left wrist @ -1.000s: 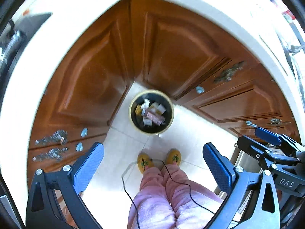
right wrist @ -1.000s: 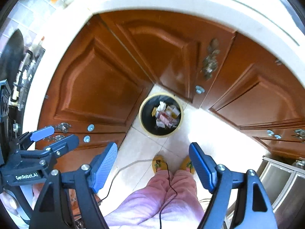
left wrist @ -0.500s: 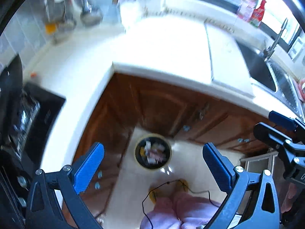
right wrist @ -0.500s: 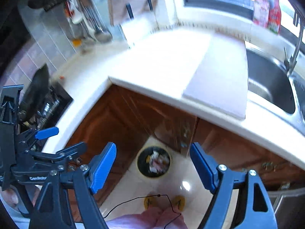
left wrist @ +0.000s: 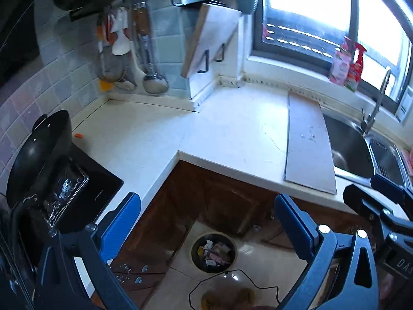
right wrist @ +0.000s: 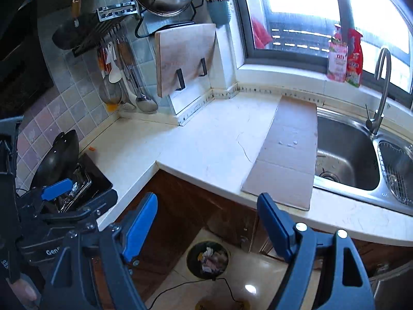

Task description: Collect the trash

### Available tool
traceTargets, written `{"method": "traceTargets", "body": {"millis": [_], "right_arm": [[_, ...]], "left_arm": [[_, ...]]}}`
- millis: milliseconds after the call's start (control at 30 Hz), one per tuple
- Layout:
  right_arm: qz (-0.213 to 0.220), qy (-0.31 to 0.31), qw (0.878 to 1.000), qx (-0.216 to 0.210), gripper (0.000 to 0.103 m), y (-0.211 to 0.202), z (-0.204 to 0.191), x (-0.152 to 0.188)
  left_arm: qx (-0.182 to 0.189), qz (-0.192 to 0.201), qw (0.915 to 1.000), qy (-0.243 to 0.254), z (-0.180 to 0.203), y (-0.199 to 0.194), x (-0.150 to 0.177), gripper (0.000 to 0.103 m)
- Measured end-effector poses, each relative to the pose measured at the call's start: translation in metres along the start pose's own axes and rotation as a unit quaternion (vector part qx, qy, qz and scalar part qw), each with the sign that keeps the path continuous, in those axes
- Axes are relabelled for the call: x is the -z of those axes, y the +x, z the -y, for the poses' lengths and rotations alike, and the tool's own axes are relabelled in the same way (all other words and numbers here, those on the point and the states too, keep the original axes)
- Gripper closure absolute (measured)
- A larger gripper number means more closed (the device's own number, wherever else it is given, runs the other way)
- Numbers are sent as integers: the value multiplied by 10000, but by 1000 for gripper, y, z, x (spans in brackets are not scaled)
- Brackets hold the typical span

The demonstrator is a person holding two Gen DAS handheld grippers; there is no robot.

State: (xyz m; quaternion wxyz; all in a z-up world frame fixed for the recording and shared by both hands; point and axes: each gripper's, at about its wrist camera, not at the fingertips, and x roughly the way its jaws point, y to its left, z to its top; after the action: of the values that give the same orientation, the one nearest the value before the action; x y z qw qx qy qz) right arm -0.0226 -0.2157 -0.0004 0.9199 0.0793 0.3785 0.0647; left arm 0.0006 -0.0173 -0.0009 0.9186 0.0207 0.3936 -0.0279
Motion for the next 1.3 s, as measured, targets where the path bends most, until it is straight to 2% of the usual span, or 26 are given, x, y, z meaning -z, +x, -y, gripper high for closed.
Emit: {"method": "traceTargets", "body": {"millis": [400,1300], "right_arm": [[134,-192,9997,-82,23,1,-8,-6],[216,-277,9992,-179,23,1,-10,-6]], "left_arm": [[-108,180,9994,-264,-6,-8,2,1],[-411,385,9980,-290,-4,-18,7,1]]}}
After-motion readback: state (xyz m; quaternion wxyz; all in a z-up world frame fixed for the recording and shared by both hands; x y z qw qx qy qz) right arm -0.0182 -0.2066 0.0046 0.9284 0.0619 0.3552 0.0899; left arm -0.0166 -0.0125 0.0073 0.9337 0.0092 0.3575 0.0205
